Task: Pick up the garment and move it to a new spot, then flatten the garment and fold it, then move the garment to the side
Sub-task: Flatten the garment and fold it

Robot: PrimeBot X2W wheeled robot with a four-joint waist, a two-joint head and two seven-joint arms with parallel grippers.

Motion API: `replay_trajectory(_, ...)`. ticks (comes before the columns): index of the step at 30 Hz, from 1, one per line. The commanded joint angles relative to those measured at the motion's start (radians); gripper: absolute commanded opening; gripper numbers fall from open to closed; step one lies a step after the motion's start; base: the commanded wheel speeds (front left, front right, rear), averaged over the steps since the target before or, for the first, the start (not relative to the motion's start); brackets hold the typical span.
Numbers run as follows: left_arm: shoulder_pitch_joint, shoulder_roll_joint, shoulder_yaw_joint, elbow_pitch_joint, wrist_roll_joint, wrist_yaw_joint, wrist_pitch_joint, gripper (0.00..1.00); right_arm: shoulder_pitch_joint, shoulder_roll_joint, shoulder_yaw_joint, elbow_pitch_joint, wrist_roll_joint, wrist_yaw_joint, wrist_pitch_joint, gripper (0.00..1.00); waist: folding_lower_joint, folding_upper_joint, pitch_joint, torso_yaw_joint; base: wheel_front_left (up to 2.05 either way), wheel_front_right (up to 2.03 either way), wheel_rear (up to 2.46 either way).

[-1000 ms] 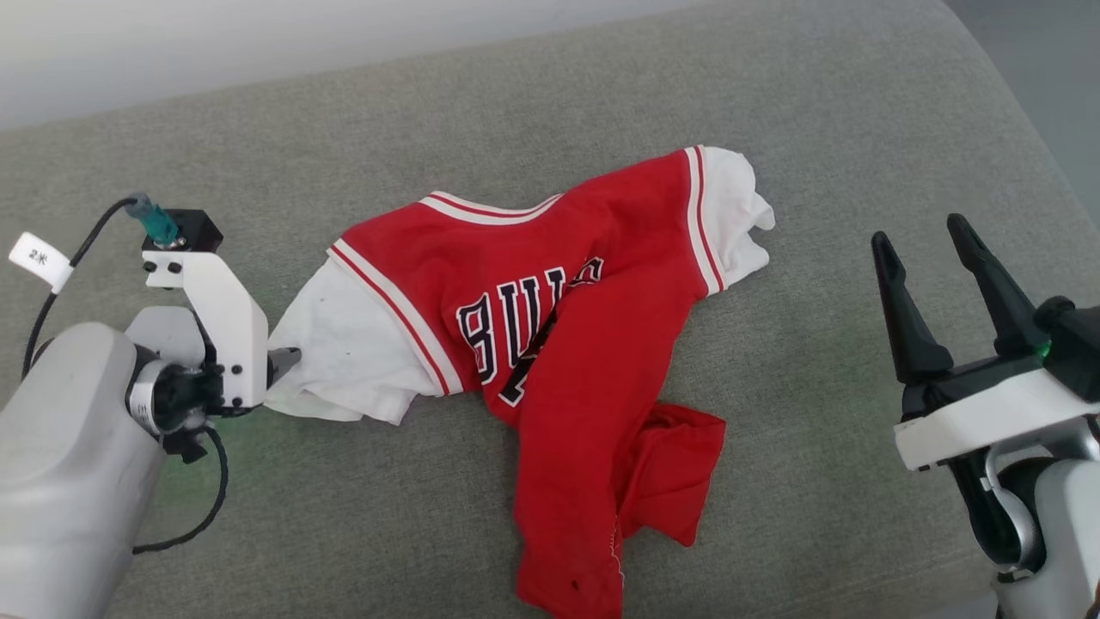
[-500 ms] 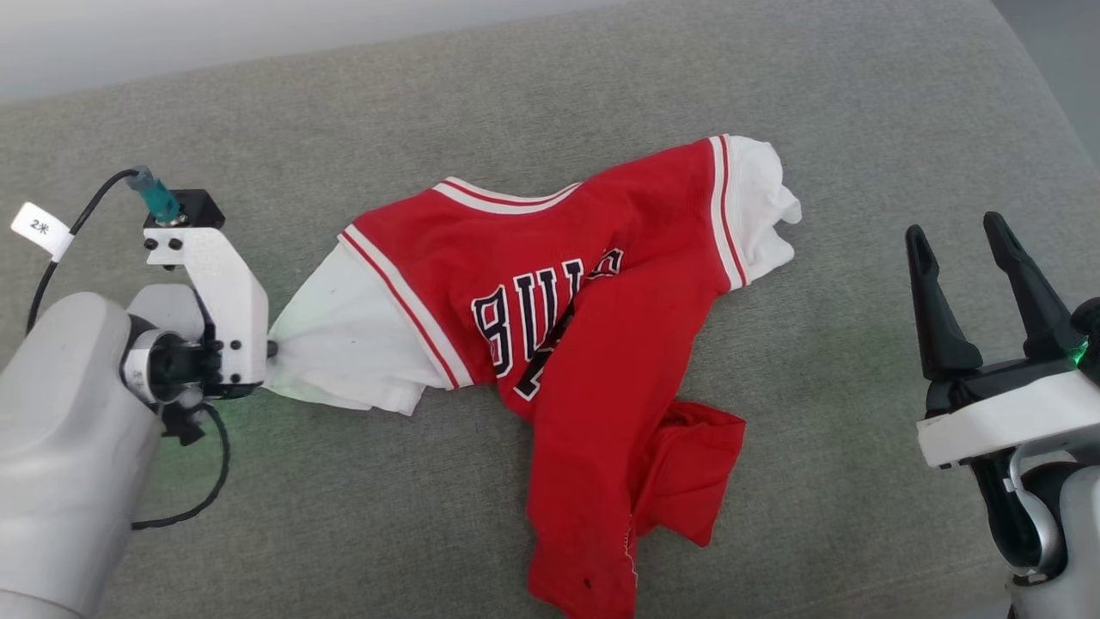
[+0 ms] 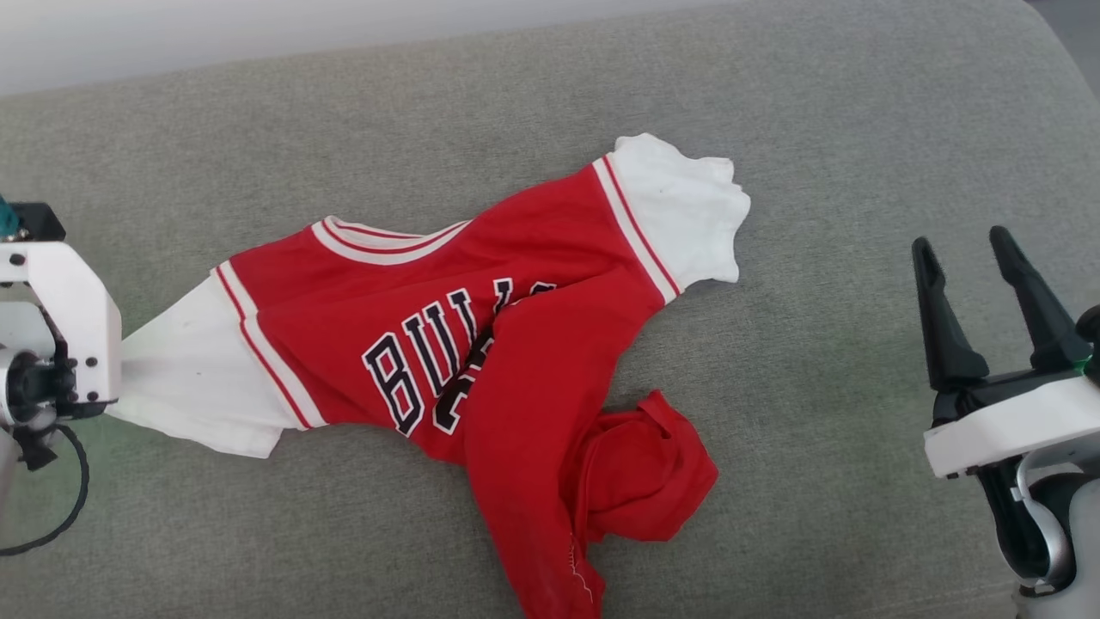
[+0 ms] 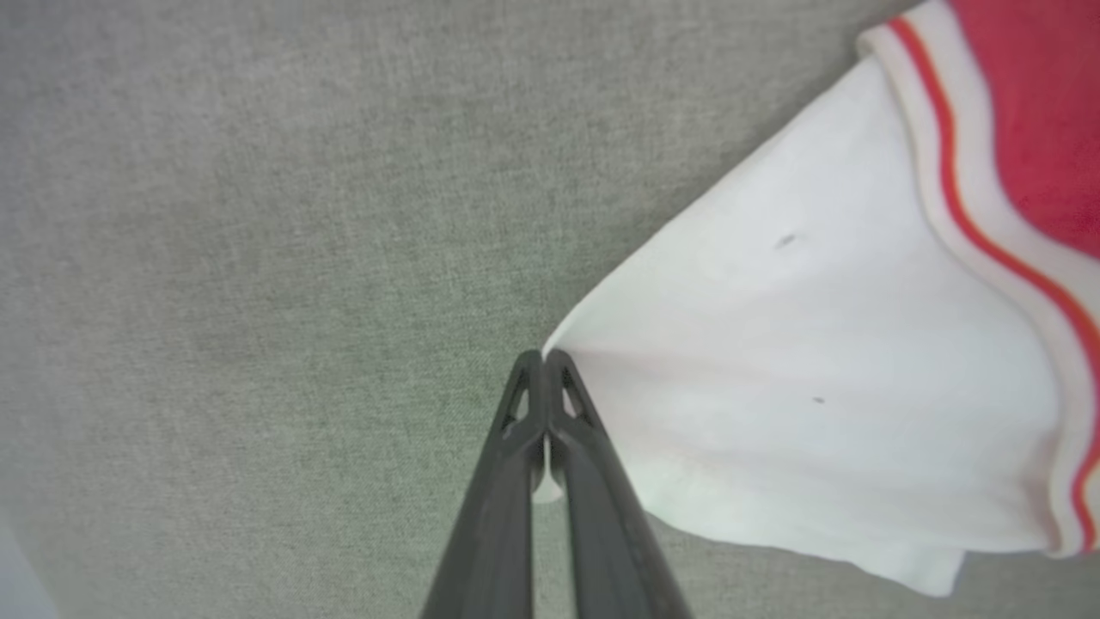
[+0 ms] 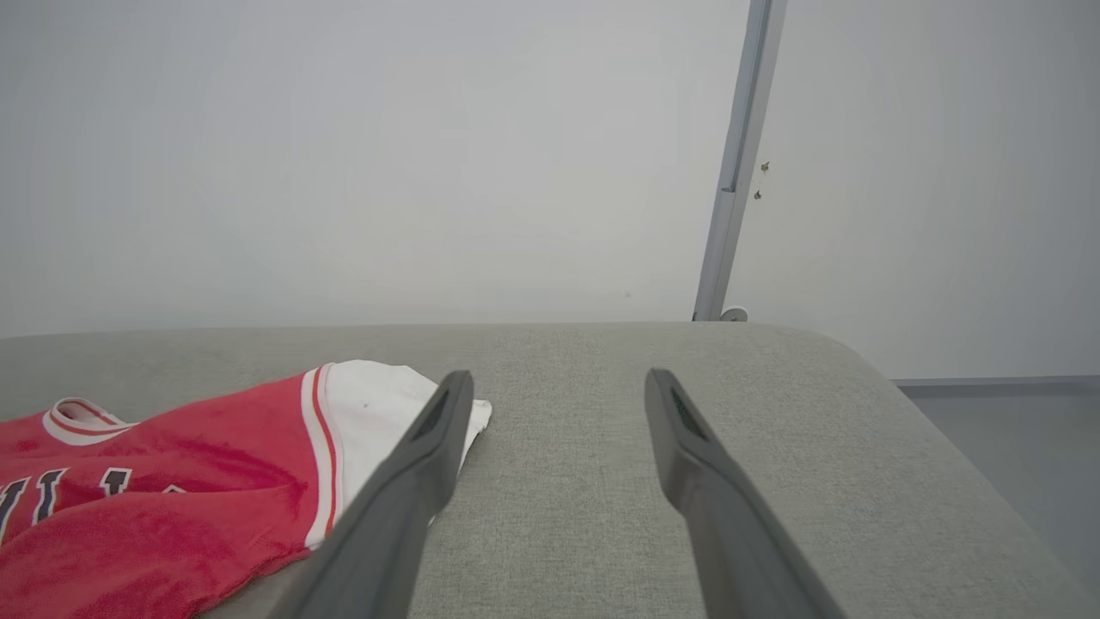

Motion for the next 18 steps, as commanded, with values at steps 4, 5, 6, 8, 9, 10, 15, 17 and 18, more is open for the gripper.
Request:
replay_trajectory(4,0.022,-0.007,-0.002,-0.004,0.001,0.011,-0.017,0.5,0.013,-0.002,0.009,-0.016,-0.001,0.0,0.018,1.0,0.0,0.0,0.003,0.015,0.0,0.0,0.0)
replay_trajectory(5,0.02,-0.01,-0.001,-0.007,0.0,0.012,-0.023,1.0,0.01,-0.005,0.009,-0.018,0.0,0.0,0.023,1.0,0.0,0.0,0.004,0.018,0.0,0.0,0.0)
replay_trajectory(6,0.016,-0.016,0.003,-0.008,-0.005,0.014,-0.029,1.0,0.007,-0.008,0.013,-0.02,0.003,0.0,0.027,1.0,0.0,0.0,0.006,0.021,0.0,0.0,0.0)
replay_trajectory(8,-0.001,-0.025,0.008,-0.01,-0.011,0.018,-0.038,1.0,-0.001,-0.015,0.024,-0.024,0.011,0.0,0.038,1.0,0.0,0.0,0.01,0.027,0.0,0.0,0.0)
replay_trajectory(9,-0.008,-0.028,0.007,-0.009,-0.011,0.02,-0.036,1.0,-0.006,-0.022,0.029,-0.025,0.014,0.0,0.043,1.0,0.0,0.0,0.013,0.029,0.0,0.0,0.0)
replay_trajectory(10,-0.013,-0.035,0.005,-0.008,-0.013,0.02,-0.031,1.0,-0.012,-0.027,0.034,-0.025,0.019,0.0,0.047,1.0,0.0,0.0,0.015,0.031,0.0,0.0,0.0)
replay_trajectory(15,-0.04,-0.067,-0.008,0.004,-0.017,0.022,-0.012,1.0,-0.055,-0.062,0.068,-0.01,0.044,0.0,0.075,1.0,0.0,0.0,0.036,0.044,0.0,0.0,0.0)
replay_trajectory(17,-0.042,-0.073,-0.011,0.009,-0.018,0.025,-0.007,1.0,-0.068,-0.067,0.076,-0.005,0.052,0.0,0.081,1.0,0.0,0.0,0.041,0.046,0.0,0.0,0.0)
replay_trajectory(18,-0.042,-0.082,-0.015,0.016,-0.02,0.027,-0.001,1.0,-0.082,-0.076,0.083,0.002,0.056,0.0,0.09,1.0,0.0,0.0,0.047,0.049,0.0,0.0,0.0)
